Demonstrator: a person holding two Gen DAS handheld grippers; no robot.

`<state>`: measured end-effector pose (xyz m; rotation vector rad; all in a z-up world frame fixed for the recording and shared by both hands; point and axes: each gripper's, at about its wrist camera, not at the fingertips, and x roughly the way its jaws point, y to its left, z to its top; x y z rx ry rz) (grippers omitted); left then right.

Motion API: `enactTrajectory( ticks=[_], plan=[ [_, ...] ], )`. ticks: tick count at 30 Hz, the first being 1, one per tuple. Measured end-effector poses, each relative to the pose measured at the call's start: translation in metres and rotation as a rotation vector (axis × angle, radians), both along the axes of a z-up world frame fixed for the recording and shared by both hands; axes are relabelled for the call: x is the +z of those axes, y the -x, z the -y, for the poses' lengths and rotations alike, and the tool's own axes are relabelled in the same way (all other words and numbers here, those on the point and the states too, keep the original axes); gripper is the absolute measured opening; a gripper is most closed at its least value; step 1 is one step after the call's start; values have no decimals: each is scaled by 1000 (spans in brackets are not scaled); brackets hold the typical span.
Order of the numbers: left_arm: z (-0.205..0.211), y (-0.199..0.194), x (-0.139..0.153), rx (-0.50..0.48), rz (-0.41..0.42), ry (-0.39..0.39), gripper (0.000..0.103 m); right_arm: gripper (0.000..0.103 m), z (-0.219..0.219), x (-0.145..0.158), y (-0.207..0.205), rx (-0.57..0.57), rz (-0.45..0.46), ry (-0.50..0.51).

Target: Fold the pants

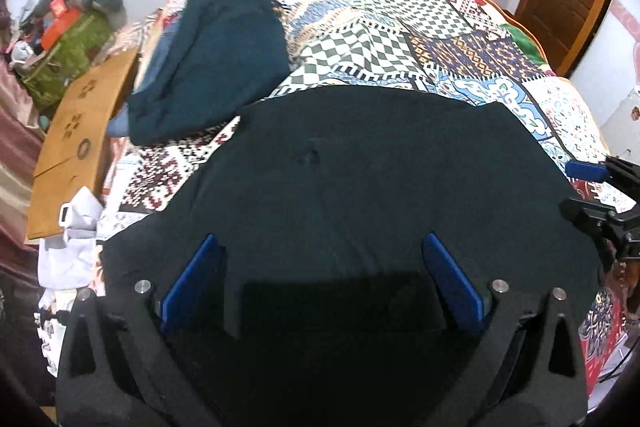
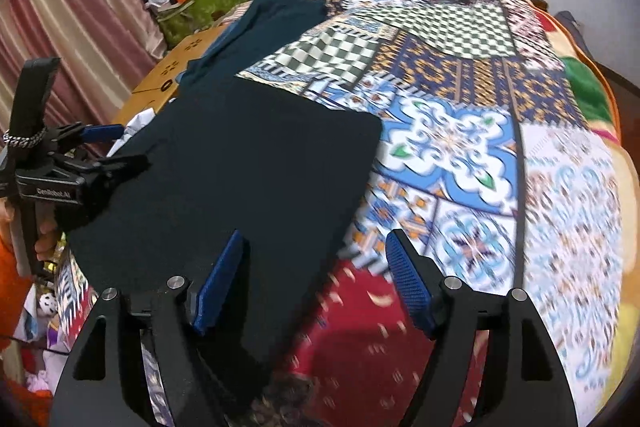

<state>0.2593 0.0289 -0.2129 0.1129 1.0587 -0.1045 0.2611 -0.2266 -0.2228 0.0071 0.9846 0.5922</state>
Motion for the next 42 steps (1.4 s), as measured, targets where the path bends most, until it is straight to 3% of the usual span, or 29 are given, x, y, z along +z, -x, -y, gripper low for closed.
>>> enactTrajectory(
  ticks=[10, 15, 21, 25, 30, 37, 42],
  plan=[
    [-10, 31, 11, 28, 54, 4, 103, 70, 8, 12, 18, -56, 41, 34],
    [-35, 45, 28, 136, 117, 10, 103, 70, 5, 38, 24, -76, 126, 5],
    [-87, 67, 60, 291, 206, 56, 103, 71, -15, 80, 34, -56, 270, -17],
    [-122, 81, 68, 384, 226, 101, 103, 71, -35, 94, 36, -20, 313, -51],
    [-161, 98, 50, 485, 160, 155, 103, 71, -68, 90, 35, 42, 304, -56],
    [-206, 124, -1, 595, 19, 324, 103, 71, -122, 71, 36, 140, 244, -48],
    [-229, 138, -37, 642, -74, 558, 103, 71, -155, 55, 36, 204, 205, -10]
  ],
)
